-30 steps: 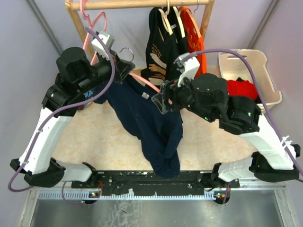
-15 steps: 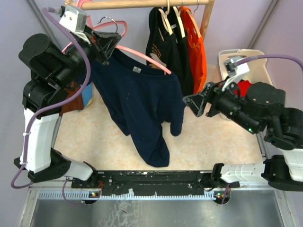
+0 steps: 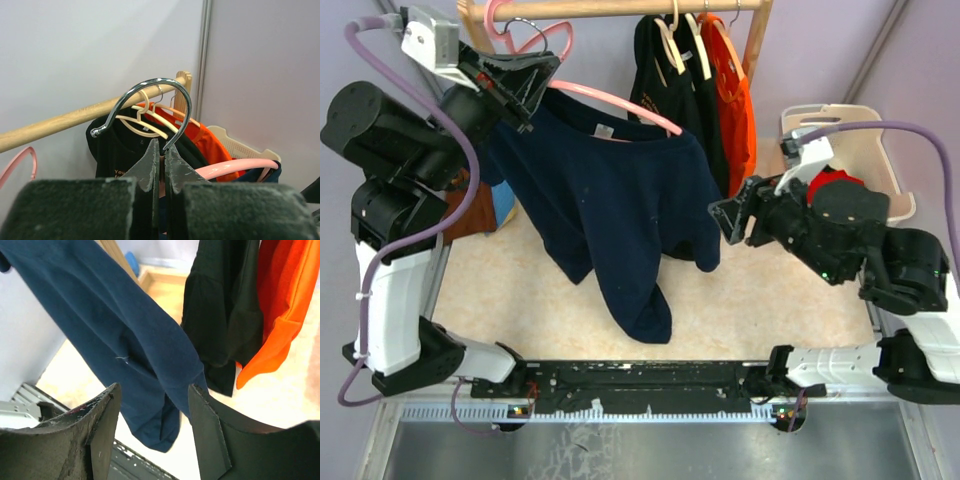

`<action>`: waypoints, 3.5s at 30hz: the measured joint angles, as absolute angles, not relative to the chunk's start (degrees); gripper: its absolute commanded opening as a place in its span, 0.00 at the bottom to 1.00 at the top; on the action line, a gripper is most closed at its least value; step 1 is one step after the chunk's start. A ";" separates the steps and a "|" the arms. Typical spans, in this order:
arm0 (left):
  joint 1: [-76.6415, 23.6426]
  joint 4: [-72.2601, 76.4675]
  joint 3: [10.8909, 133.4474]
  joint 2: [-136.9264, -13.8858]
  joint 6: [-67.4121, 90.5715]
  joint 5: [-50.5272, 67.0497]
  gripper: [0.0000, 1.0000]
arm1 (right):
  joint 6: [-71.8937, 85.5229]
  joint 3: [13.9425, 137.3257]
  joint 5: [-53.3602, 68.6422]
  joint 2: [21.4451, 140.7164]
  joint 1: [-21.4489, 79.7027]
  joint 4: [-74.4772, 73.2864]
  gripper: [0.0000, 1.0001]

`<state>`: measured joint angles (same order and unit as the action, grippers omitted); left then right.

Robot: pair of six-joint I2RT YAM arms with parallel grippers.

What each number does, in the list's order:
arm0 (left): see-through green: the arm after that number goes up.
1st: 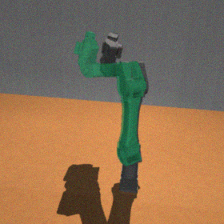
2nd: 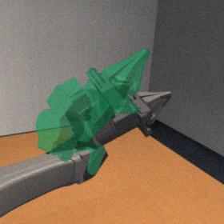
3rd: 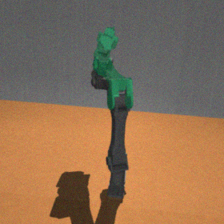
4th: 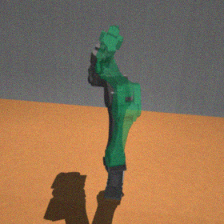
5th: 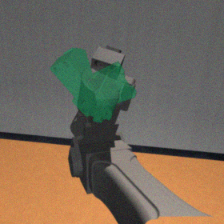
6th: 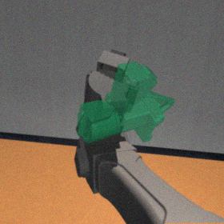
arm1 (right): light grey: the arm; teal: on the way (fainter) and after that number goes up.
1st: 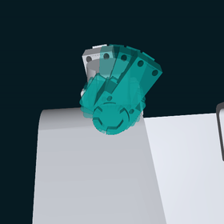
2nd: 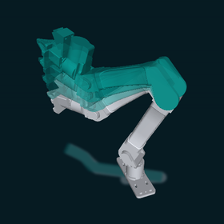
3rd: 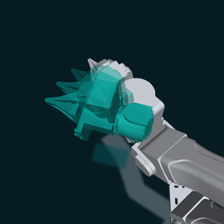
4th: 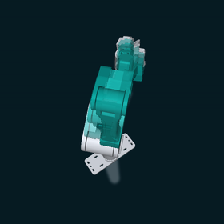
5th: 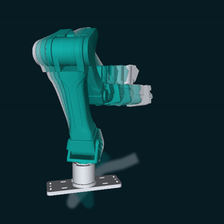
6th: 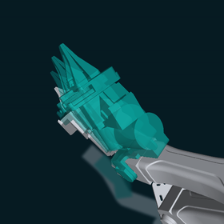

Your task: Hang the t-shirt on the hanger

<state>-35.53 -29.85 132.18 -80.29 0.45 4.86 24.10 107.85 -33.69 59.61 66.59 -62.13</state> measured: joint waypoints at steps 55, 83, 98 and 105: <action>-35.53 -15.33 97.38 -60.95 12.21 -1.54 0.00 | 12.82 125.62 -33.50 71.44 66.59 -56.23 0.00; -35.53 -15.05 91.42 -59.42 14.59 -6.55 0.00 | 8.73 114.50 -22.39 61.56 66.59 -45.30 0.00; -35.53 -17.47 90.43 -60.42 14.68 -6.02 0.00 | 8.80 109.49 -17.26 58.06 66.59 -43.16 0.00; -35.53 -20.08 90.43 -61.08 14.63 -6.68 0.00 | 9.17 105.36 -11.79 55.90 66.59 -41.21 0.00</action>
